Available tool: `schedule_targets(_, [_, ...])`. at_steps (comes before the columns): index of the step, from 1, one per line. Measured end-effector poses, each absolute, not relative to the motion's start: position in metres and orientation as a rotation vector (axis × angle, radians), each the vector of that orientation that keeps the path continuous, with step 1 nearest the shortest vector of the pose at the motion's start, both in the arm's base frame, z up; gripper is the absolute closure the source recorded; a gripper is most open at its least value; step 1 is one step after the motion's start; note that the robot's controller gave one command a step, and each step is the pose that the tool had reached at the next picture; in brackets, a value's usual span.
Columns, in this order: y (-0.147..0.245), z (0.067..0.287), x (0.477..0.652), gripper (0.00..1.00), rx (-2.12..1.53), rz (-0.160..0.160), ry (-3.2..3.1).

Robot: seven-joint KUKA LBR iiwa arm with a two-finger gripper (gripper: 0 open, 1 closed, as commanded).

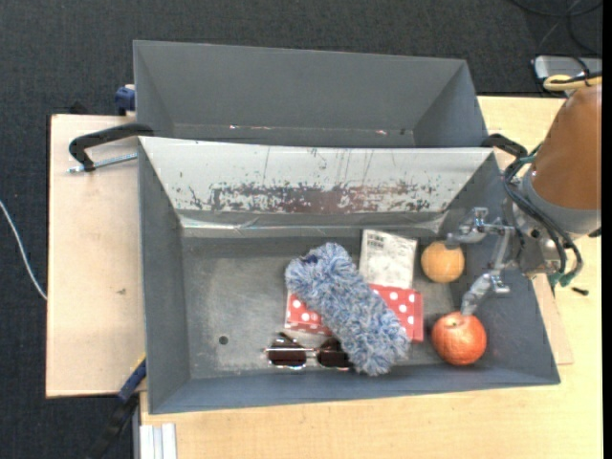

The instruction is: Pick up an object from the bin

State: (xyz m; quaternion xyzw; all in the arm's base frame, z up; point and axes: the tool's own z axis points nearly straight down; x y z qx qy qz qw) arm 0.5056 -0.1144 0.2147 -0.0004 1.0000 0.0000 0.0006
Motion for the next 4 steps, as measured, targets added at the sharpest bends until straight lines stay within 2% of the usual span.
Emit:
schedule_targets(1, [-0.114, 0.215, 0.506, 0.00, -0.001, 0.000, 3.140])
schedule_targets(2, [-0.135, 0.176, 0.512, 0.00, 0.056, -0.001, 3.130])
schedule_targets(3, [-0.141, 0.148, 0.512, 0.00, 0.102, 0.003, 3.145])
schedule_targets(4, [-0.139, 0.157, 0.515, 0.00, 0.114, 0.003, 3.142])
